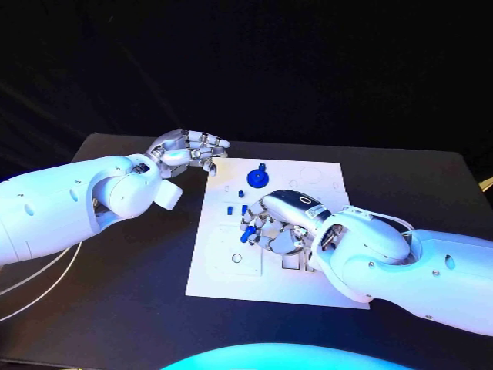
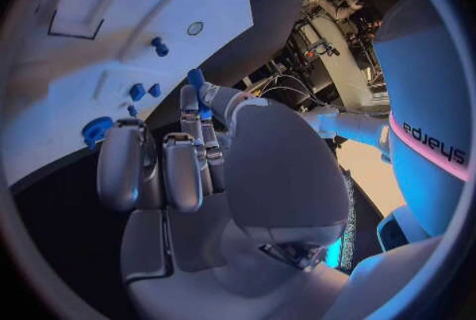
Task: Assemble the parts on the task board
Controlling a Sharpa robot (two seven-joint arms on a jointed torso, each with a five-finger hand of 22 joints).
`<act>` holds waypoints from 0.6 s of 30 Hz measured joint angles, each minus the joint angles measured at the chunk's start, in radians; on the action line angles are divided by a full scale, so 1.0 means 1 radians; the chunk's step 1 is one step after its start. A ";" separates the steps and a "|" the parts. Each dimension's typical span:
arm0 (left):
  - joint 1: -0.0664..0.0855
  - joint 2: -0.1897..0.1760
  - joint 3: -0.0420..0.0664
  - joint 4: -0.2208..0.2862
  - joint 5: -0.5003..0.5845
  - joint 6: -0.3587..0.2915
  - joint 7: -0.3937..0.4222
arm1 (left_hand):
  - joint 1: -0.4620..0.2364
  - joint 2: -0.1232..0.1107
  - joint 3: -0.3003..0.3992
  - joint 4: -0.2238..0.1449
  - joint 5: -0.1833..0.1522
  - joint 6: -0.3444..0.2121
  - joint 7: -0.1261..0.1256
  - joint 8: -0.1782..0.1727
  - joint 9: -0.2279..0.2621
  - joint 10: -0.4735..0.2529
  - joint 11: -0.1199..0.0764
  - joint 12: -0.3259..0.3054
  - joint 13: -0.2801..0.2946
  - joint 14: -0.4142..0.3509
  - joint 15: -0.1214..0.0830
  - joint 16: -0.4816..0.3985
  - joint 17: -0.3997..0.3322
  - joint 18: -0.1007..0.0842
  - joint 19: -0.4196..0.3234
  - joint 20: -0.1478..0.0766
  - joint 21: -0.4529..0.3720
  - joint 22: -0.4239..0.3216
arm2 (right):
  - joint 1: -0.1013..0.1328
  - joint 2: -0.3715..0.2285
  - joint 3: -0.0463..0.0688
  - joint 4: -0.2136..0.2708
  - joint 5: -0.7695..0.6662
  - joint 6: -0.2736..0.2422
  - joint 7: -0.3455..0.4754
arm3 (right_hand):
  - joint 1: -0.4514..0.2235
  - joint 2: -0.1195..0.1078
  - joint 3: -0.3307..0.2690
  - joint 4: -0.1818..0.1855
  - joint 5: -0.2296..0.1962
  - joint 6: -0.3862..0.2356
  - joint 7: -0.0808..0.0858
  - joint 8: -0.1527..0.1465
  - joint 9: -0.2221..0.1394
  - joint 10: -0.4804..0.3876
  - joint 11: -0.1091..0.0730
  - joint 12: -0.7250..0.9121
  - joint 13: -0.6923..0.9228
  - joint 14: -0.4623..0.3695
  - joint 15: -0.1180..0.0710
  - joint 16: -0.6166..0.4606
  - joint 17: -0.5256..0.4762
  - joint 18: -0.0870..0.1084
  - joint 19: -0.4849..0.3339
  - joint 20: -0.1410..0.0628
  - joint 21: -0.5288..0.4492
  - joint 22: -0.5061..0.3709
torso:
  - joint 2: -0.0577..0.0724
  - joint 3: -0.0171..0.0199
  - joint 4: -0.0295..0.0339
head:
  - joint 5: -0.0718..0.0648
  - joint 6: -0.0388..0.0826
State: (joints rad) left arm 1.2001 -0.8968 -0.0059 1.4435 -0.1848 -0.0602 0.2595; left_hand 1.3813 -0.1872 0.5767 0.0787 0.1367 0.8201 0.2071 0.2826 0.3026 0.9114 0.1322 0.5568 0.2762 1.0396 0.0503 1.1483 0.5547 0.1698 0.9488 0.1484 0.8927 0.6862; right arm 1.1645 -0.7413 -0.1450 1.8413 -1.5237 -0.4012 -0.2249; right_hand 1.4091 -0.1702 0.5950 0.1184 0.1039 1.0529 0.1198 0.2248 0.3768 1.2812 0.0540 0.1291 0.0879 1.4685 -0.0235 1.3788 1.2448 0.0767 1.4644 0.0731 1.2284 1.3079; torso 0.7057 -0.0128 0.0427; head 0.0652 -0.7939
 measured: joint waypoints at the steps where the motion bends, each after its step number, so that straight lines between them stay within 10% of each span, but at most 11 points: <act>1: 0.000 0.001 0.000 0.000 0.000 0.000 0.000 | 0.000 0.000 0.000 0.000 0.000 0.000 0.000 0.000 0.000 0.000 0.000 0.000 0.000 0.000 0.000 0.000 0.000 0.000 0.000 0.000 0.000 0.000 | -0.005 0.007 -0.001 -0.004 -0.002 0.000 0.002 | 0.000 0.000 0.001 -0.001 0.000 0.000 0.000 0.000 0.000 0.000 0.000 0.000 0.000 0.000 0.000 0.000 -0.001 0.000 0.000 0.000 0.000 0.000 | 0.000 0.0000 0.0000 | 0.004 -0.001; 18: 0.000 0.006 0.000 0.000 0.000 0.004 -0.001 | 0.000 0.000 0.000 0.000 0.000 0.000 0.000 0.000 0.000 -0.007 0.000 0.000 0.000 0.000 0.000 0.000 0.000 0.000 0.000 0.000 0.000 -0.001 | -0.065 0.083 -0.013 -0.084 -0.044 0.003 0.015 | -0.001 -0.001 0.003 -0.003 -0.002 -0.002 0.002 0.006 0.000 0.002 0.002 0.000 0.000 0.000 0.000 0.000 -0.001 0.000 0.000 0.000 0.000 0.000 | 0.001 0.0008 -0.0002 | 0.034 -0.007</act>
State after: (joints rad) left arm 1.2000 -0.8907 -0.0059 1.4434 -0.1846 -0.0566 0.2589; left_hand 1.3813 -0.1872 0.5767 0.0787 0.1367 0.8201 0.2071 0.2825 0.3026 0.9040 0.1323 0.5568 0.2763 1.0396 0.0503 1.1483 0.5546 0.1698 0.9488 0.1484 0.8927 0.6847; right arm 1.0998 -0.6579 -0.1585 1.7569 -1.5675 -0.3984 -0.2094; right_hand 1.4079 -0.1716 0.5977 0.1156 0.1018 1.0512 0.1215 0.2306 0.3768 1.2827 0.0557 0.1292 0.0880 1.4685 -0.0234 1.3788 1.2433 0.0767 1.4645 0.0732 1.2284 1.3077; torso 0.7072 -0.0121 0.0425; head 0.0988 -0.8012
